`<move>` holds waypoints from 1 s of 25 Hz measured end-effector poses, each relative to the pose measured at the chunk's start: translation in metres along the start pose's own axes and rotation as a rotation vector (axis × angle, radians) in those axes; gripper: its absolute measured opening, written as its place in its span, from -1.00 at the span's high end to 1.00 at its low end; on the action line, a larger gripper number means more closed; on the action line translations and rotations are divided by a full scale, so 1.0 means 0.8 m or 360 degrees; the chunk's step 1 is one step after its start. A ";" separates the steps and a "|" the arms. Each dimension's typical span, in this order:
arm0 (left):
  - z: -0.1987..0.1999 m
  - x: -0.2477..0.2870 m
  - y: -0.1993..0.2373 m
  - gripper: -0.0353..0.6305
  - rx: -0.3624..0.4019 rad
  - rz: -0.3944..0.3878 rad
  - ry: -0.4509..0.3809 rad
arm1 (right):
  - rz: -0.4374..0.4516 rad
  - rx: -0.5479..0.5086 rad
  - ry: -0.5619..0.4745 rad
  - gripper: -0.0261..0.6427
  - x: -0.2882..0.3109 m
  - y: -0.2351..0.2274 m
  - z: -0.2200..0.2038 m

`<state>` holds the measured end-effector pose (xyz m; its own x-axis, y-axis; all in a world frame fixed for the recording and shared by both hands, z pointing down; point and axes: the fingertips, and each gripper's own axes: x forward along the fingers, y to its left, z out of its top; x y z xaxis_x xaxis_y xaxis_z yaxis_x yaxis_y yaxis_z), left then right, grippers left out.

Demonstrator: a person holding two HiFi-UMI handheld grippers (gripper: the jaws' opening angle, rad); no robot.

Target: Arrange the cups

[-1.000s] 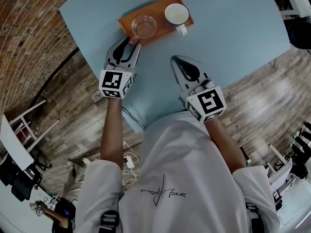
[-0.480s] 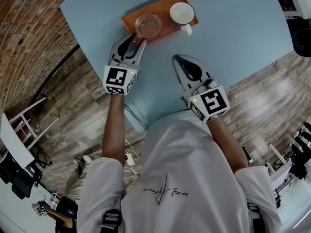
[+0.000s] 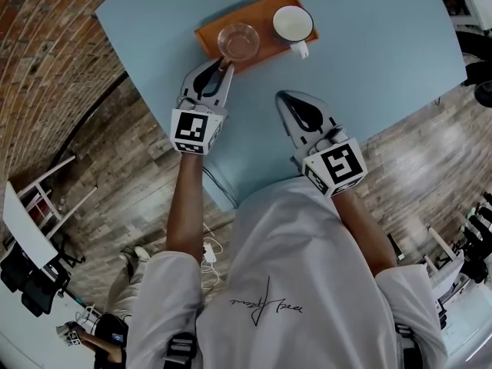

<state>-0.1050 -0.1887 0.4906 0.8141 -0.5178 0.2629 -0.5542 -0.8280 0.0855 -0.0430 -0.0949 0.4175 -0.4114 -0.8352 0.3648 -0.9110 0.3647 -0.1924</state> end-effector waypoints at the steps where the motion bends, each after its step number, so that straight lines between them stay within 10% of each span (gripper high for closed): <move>1: 0.001 0.000 -0.001 0.70 0.0006 0.0003 -0.0002 | -0.0003 0.0000 0.0001 0.86 0.000 0.000 0.000; 25: 0.018 -0.007 -0.023 0.73 0.0002 0.0323 0.0012 | 0.0072 -0.0063 -0.0002 0.86 -0.017 -0.019 0.009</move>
<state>-0.0970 -0.1740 0.4738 0.6846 -0.6722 0.2820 -0.7064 -0.7072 0.0291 -0.0234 -0.0921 0.4085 -0.4519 -0.8181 0.3555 -0.8920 0.4179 -0.1724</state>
